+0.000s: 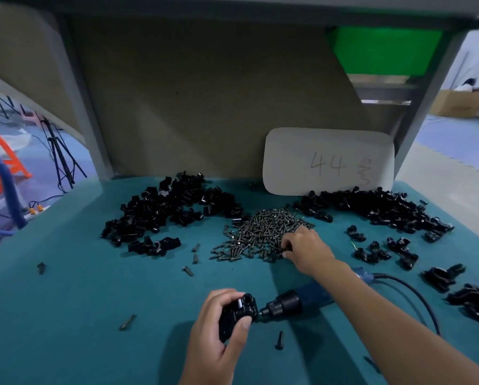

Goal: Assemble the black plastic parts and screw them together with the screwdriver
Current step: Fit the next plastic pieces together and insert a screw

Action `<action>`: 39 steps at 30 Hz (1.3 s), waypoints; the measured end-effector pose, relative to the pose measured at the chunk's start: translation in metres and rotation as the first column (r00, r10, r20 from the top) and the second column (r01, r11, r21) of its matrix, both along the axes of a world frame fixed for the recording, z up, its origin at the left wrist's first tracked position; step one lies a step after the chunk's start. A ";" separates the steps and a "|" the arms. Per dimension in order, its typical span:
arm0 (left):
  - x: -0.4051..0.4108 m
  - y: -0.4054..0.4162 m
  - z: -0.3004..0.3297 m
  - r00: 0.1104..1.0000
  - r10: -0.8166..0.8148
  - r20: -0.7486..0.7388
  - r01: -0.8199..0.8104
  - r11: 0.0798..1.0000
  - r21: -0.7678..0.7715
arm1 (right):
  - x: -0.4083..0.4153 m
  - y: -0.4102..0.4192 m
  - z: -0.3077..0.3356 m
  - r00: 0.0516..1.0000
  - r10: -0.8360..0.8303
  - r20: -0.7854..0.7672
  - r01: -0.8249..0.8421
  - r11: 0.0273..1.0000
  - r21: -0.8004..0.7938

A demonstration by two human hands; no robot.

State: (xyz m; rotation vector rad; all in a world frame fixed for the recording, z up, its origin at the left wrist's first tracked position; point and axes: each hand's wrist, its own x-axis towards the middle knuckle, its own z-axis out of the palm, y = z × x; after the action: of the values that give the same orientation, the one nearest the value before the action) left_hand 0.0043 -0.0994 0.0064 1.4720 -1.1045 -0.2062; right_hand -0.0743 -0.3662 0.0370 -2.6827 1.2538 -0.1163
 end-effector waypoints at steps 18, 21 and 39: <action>0.005 -0.003 -0.004 1.000 -0.010 -0.013 0.010 1.000 -0.004 | -0.063 0.140 0.012 0.579 -0.159 0.800 -0.357 0.832 0.424; 0.004 -0.003 -0.006 1.000 -0.016 -0.006 0.016 1.000 -0.001 | -0.065 0.155 0.001 0.476 -0.294 0.829 -0.381 0.781 0.495; 0.002 -0.004 -0.007 0.996 -0.063 0.068 0.062 0.998 0.015 | -0.063 0.170 -0.011 0.344 -0.305 0.888 -0.453 0.775 0.442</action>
State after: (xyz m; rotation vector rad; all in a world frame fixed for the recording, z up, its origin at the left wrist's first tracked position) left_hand 0.0066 -0.1031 -0.0002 1.4663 -1.2074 -0.2083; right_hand -0.1369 -0.1965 0.0264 -1.4900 0.5398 -0.9225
